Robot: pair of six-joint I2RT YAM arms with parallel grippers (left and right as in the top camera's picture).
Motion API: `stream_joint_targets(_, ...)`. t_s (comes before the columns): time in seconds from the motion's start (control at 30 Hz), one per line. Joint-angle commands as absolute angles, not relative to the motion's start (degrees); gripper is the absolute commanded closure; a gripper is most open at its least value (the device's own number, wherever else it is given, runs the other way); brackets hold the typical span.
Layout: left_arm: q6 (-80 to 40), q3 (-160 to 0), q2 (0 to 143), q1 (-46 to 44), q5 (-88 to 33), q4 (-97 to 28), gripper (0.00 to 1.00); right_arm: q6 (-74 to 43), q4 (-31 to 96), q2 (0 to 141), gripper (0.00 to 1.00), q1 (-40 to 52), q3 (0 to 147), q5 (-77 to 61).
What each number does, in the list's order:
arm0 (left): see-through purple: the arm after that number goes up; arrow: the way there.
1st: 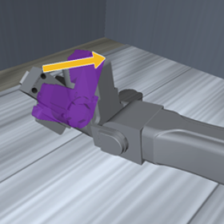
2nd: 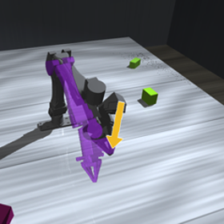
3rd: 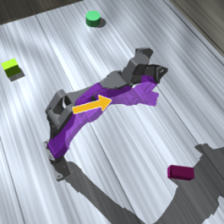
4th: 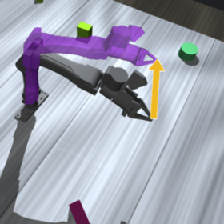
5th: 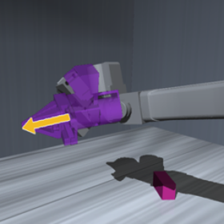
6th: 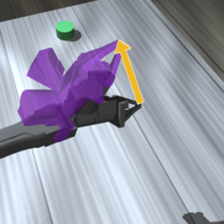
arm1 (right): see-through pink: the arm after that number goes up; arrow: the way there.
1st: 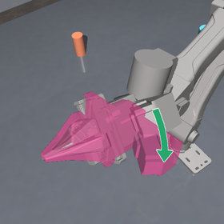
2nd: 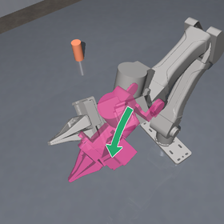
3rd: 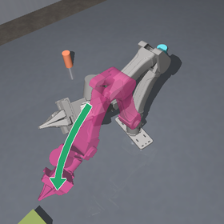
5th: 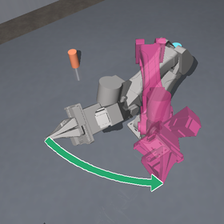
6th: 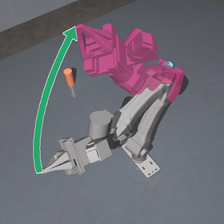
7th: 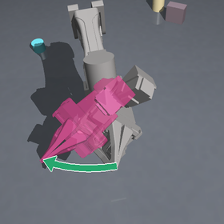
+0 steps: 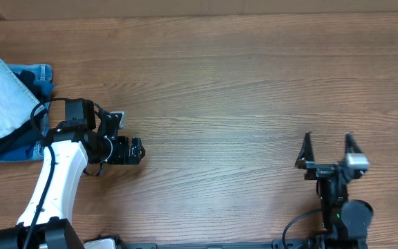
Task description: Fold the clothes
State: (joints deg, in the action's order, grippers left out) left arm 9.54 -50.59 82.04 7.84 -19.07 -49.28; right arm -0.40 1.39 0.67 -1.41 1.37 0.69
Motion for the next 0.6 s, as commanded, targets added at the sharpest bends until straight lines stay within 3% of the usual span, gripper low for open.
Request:
stream_joint_targets(0.0, 9.8, -50.4, 82.3, 7.5, -19.0, -49.2, 0.0, 0.6, 4.3, 0.3, 0.0, -1.1, 0.5, 1.3)
stream_joint_targets(0.57, 9.8, -50.4, 82.3, 7.5, -19.0, -49.2, 0.0, 0.6, 4.8, 0.3, 0.0, -1.1, 0.5, 1.2)
